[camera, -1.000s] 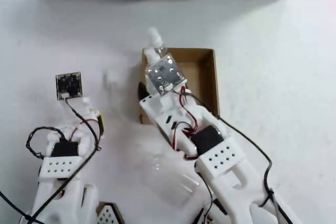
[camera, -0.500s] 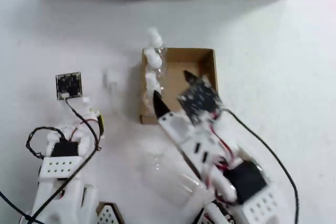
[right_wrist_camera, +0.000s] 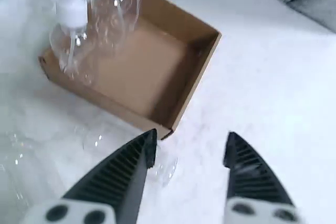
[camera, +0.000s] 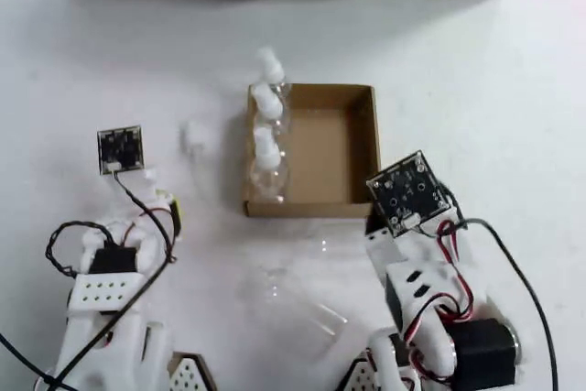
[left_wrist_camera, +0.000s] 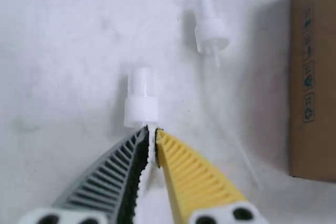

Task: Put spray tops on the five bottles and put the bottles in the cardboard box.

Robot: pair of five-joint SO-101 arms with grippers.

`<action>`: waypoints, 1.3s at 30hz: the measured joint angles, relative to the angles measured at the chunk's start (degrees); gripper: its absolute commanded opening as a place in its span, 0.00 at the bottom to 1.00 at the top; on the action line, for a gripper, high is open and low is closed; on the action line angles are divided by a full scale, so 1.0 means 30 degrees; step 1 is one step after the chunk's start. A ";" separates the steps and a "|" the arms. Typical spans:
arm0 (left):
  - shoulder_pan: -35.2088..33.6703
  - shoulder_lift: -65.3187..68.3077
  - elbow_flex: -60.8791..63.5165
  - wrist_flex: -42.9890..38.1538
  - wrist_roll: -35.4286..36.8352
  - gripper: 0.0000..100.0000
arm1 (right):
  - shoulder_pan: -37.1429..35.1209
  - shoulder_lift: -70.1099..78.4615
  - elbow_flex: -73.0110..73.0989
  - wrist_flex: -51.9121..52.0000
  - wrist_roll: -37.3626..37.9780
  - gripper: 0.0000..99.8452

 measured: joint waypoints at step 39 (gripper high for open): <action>0.0000 0.0000 0.0469 -0.0469 0.0000 0.02 | -0.5832 0.9963 0.5392 -0.3223 1.4007 0.20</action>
